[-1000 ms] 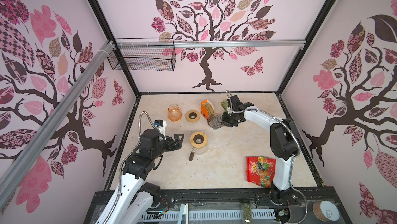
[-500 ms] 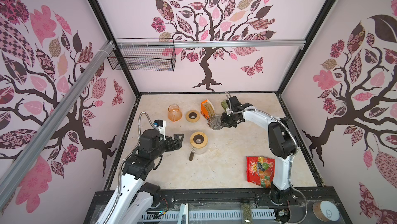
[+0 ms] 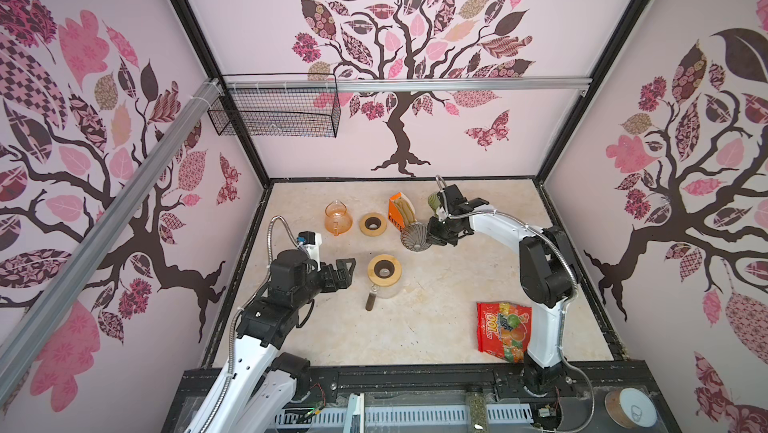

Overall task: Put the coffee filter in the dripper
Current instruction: 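Lift the ribbed dripper with the right gripper and carry it over the wooden stand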

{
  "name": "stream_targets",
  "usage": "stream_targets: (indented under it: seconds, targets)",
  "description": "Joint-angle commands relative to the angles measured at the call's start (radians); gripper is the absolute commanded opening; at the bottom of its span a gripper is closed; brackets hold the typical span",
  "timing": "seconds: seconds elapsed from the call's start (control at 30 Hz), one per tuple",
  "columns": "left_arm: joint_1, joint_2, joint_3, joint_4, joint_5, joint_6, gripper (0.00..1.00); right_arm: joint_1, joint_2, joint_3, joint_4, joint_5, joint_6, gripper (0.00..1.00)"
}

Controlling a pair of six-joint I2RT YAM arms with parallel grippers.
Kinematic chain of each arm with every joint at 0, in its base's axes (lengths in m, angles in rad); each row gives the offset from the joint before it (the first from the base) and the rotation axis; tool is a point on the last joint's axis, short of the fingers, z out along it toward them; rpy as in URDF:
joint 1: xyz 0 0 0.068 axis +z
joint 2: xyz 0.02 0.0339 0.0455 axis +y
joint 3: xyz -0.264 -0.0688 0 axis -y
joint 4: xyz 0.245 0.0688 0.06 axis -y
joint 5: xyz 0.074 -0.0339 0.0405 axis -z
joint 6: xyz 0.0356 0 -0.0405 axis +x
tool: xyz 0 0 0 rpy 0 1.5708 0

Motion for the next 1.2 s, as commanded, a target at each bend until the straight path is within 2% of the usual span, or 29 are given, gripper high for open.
stream_targets:
  seconds: [0.0,0.43,0.63,0.87,1.0,1.17]
  targets:
    - [-0.001,0.002,-0.013,0.027,0.0,-0.007,0.98,0.002,-0.086,0.049,-0.032,-0.016,-0.02,0.01]
    - [-0.001,0.016,-0.015,0.026,0.009,-0.011,0.98,0.003,-0.184,0.168,-0.11,-0.037,-0.008,0.01]
    - [-0.001,0.021,-0.01,0.015,-0.002,-0.013,0.98,0.005,-0.187,0.282,-0.17,-0.104,0.011,0.01]
    - [-0.001,0.026,-0.007,0.013,-0.021,-0.019,0.98,0.012,-0.227,0.328,-0.236,-0.172,0.026,0.02]
    - [-0.001,0.024,-0.009,0.016,-0.017,-0.019,0.98,0.047,-0.235,0.349,-0.28,-0.189,0.02,0.02]
    - [-0.002,0.027,-0.003,0.018,0.012,-0.014,0.98,0.14,-0.231,0.351,-0.324,-0.174,0.0,0.02]
